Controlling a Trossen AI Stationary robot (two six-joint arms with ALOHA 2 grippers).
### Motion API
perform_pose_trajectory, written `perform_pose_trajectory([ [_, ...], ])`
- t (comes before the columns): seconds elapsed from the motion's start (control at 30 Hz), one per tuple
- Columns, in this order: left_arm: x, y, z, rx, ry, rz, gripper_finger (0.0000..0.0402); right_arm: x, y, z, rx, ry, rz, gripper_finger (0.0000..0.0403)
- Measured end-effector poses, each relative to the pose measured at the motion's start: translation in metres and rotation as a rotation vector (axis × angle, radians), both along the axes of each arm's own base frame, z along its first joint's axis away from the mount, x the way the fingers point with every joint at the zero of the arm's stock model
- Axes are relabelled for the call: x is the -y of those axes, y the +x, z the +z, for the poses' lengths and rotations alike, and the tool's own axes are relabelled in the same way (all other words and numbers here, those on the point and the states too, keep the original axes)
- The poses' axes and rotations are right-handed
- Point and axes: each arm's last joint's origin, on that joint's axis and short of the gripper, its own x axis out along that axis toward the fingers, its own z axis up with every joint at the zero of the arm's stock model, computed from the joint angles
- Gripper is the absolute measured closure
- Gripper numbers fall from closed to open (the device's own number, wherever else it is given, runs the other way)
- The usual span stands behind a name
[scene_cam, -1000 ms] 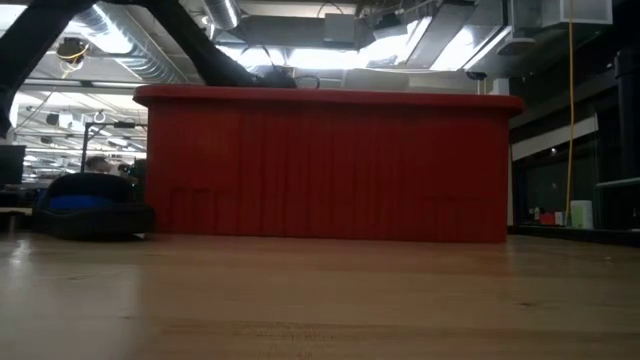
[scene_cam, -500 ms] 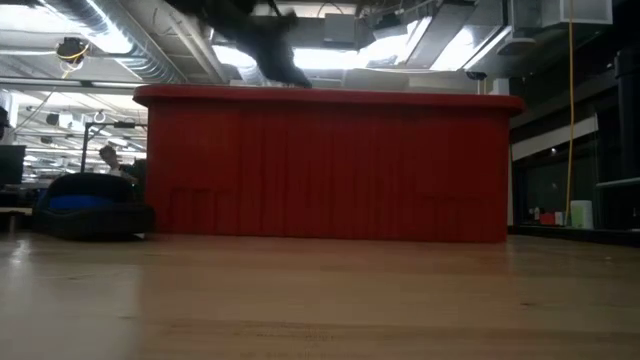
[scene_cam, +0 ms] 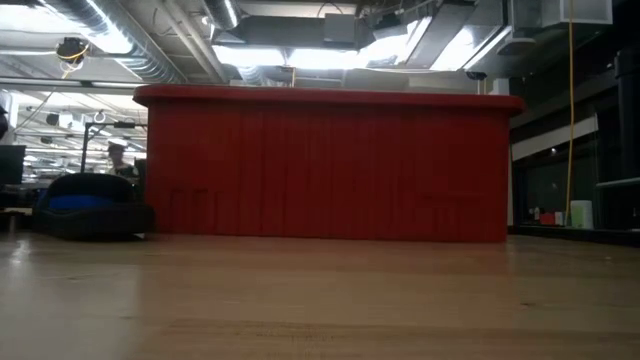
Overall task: Pick and place slides into bin
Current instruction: Put the black slide into the red bin
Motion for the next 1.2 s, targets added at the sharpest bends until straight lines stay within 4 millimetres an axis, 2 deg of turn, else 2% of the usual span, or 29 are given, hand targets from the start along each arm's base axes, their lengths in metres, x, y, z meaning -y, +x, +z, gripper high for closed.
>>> perform_pose_trajectory([
  [0.23, 0.055, -0.022, -0.007, -0.095, -0.034, 0.024, 0.0380, -0.031, 0.016, -0.018, -0.008, -0.011, 0.071, 0.0397],
  [0.37, 0.082, -0.022, -0.016, -0.145, -0.009, 0.021, 0.0398, -0.047, 0.019, -0.025, -0.004, -0.009, 0.109, 0.0397],
  [0.57, 0.114, -0.018, -0.027, -0.171, -0.039, -0.035, 0.0399, -0.062, 0.020, -0.033, 0.004, 0.008, 0.136, 0.0397],
  [0.73, 0.130, -0.016, -0.036, -0.219, -0.083, -0.036, 0.0399, -0.069, 0.023, -0.041, -0.014, -0.006, 0.147, 0.0397],
  [0.83, 0.133, -0.019, -0.045, -0.286, -0.120, 0.022, 0.0399, -0.072, 0.026, -0.045, -0.016, -0.001, 0.141, 0.0397],
  [1.07, 0.139, -0.026, -0.071, -0.567, -0.194, 0.204, 0.0399, -0.081, 0.037, -0.066, -0.059, -0.006, 0.136, 0.0397],
  [1.2, 0.149, -0.020, -0.083, -0.697, -0.250, 0.209, 0.0400, -0.086, 0.041, -0.074, -0.096, -0.030, 0.162, 0.0397],
])
